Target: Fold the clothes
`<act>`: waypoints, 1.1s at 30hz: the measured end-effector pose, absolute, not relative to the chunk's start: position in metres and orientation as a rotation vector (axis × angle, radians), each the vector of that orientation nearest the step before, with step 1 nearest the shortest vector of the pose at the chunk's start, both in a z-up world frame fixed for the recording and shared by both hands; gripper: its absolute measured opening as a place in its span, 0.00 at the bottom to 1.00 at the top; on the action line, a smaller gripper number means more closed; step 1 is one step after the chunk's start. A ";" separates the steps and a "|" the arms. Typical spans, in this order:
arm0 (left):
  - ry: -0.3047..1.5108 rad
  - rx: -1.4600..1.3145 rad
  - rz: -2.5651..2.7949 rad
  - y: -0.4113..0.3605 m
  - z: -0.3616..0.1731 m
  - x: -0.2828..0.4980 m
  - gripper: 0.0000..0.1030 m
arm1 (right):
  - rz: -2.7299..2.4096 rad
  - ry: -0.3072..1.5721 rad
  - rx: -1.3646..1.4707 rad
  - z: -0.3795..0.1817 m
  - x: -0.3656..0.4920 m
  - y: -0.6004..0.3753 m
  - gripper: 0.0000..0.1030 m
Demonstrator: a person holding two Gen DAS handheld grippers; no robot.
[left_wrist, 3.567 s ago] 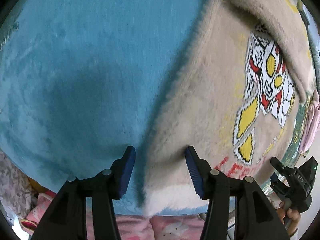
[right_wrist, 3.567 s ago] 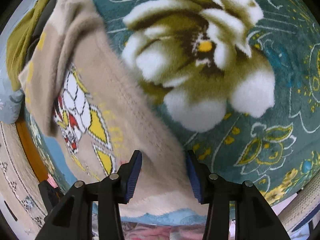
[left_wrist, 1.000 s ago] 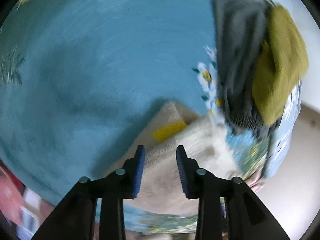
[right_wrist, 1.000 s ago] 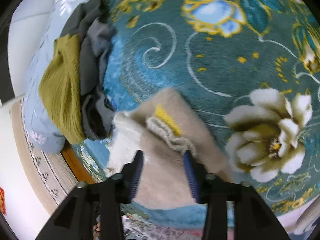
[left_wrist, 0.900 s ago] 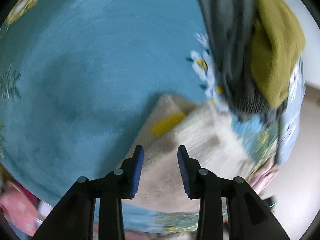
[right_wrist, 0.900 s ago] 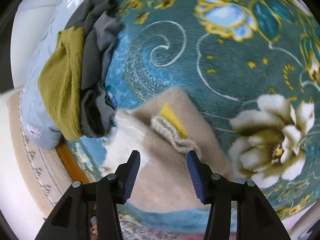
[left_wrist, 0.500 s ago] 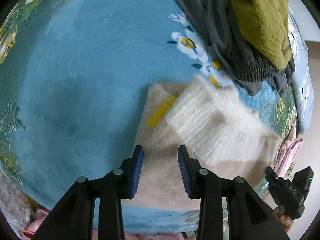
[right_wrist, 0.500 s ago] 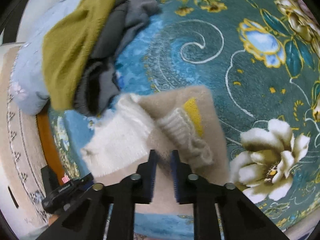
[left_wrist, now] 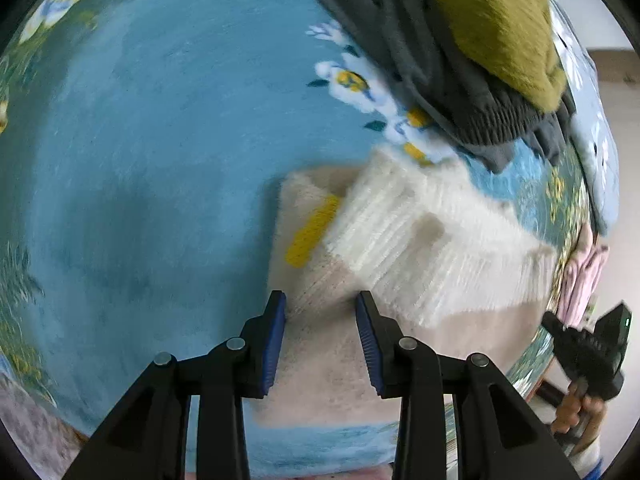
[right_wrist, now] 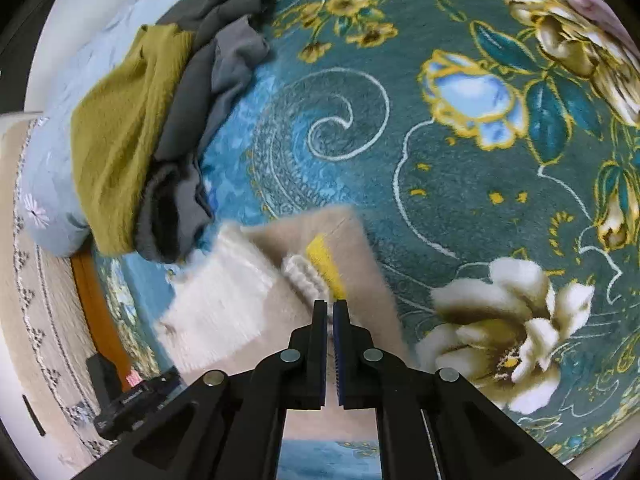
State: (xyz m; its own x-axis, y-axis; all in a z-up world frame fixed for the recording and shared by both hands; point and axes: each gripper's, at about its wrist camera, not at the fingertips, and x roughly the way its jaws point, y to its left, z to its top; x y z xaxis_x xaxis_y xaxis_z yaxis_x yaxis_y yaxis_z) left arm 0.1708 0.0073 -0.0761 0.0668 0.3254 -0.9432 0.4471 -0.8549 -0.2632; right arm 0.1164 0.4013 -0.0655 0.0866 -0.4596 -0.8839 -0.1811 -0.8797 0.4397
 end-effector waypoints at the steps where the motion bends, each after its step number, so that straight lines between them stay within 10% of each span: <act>1: 0.790 2.233 -1.928 0.008 -0.077 0.170 0.36 | -1.876 -0.658 2.156 -0.068 0.117 0.401 0.05; 6: 0.802 2.250 -1.969 0.007 -0.079 0.167 0.34 | -1.868 -0.700 2.185 -0.077 0.122 0.402 0.10; 10: 0.831 2.234 -1.975 -0.002 -0.077 0.171 0.34 | -1.886 -0.673 2.177 -0.075 0.124 0.402 0.42; 19: 0.897 2.197 -1.987 -0.022 -0.073 0.181 0.53 | -1.850 -0.692 2.132 -0.069 0.136 0.403 0.78; 33: 1.085 2.259 -1.904 -0.047 -0.124 0.179 0.72 | -1.751 -0.626 2.216 -0.124 0.119 0.397 0.81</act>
